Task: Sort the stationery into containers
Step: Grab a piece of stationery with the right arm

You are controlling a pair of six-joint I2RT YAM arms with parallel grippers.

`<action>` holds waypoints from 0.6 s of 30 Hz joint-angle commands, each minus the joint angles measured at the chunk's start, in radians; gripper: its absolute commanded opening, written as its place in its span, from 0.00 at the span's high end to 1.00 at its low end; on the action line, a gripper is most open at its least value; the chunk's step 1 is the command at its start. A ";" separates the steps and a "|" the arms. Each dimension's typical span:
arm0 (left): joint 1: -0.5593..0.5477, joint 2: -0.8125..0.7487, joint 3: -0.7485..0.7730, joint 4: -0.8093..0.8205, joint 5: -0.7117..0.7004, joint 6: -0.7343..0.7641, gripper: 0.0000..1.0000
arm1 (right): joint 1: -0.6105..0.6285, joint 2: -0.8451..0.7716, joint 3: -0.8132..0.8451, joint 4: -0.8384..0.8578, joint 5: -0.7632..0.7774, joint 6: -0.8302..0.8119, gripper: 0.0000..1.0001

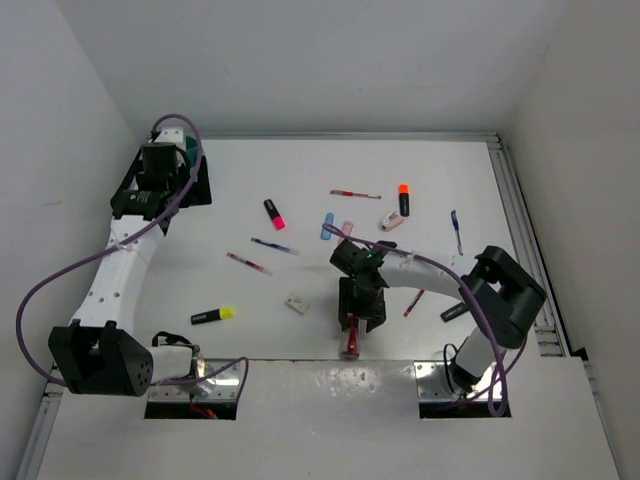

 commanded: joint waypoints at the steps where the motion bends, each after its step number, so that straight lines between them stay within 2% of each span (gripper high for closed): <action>1: 0.015 -0.025 0.040 0.021 0.044 -0.017 0.00 | 0.032 -0.001 -0.037 0.022 0.033 0.043 0.43; 5: 0.013 -0.031 0.028 0.035 0.067 -0.020 0.00 | 0.037 0.021 -0.048 0.044 0.073 0.034 0.51; 6: 0.040 -0.031 0.016 0.040 0.072 -0.020 0.00 | 0.037 0.024 -0.051 0.051 0.083 0.032 0.52; 9: 0.050 -0.034 -0.023 0.049 0.101 -0.020 0.00 | 0.037 0.033 -0.045 0.076 0.129 -0.007 0.72; 10: 0.058 -0.039 -0.044 0.046 0.142 -0.019 0.00 | 0.035 0.024 -0.036 0.084 0.158 -0.052 0.84; 13: 0.071 -0.059 -0.075 0.046 0.236 0.000 0.01 | 0.035 -0.026 -0.012 0.087 0.188 -0.159 1.00; 15: 0.097 -0.108 -0.107 0.067 0.416 0.043 0.02 | 0.037 -0.071 -0.005 0.105 0.188 -0.234 1.00; 18: 0.125 -0.209 -0.162 0.130 0.596 0.078 0.05 | 0.032 -0.171 0.010 0.145 0.173 -0.392 1.00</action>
